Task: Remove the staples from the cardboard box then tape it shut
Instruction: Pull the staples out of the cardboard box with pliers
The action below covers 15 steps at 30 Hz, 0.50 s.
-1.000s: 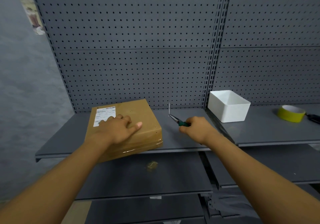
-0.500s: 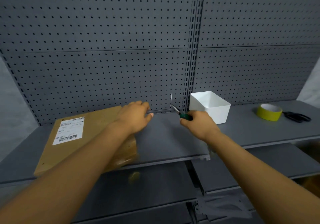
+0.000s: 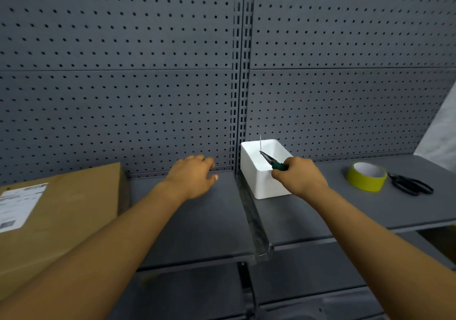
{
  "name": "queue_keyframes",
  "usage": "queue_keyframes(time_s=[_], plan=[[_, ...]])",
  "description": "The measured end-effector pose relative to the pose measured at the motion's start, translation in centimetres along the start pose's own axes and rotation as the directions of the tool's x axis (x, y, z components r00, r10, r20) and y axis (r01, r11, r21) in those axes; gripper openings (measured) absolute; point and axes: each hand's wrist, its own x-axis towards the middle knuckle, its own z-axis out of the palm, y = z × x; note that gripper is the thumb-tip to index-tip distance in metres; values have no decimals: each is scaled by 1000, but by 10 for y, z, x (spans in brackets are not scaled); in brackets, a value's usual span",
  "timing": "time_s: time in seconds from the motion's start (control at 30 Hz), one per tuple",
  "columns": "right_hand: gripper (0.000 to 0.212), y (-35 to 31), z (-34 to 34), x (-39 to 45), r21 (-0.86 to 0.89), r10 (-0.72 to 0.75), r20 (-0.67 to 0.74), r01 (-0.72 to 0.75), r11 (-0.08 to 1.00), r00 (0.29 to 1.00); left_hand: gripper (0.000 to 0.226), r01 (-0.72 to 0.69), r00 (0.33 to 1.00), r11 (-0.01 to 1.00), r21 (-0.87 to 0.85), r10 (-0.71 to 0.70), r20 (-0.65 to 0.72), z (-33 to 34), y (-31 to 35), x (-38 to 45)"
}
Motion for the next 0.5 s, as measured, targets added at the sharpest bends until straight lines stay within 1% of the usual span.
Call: queue_keyframes(time_s=[0.17, 0.3, 0.4, 0.5], plan=[[28, 11, 0, 10, -24, 21, 24, -21, 1000, 999, 42, 10, 999, 1000, 11, -10, 31, 8, 11, 8], [29, 12, -1, 9, 1, 15, 36, -15, 1000, 999, 41, 0, 1000, 999, 44, 0, 6, 10, 16, 8], [28, 5, -2, 5, 68, -46, 40, 43, 997, 998, 42, 2, 1000, 998, 64, -1, -22, 5, 12, 2], [30, -18, 3, -3, 141, -136, 55, 127, 982, 989, 42, 56, 996, 994, 90, -49, -78, -6, -7, -10]])
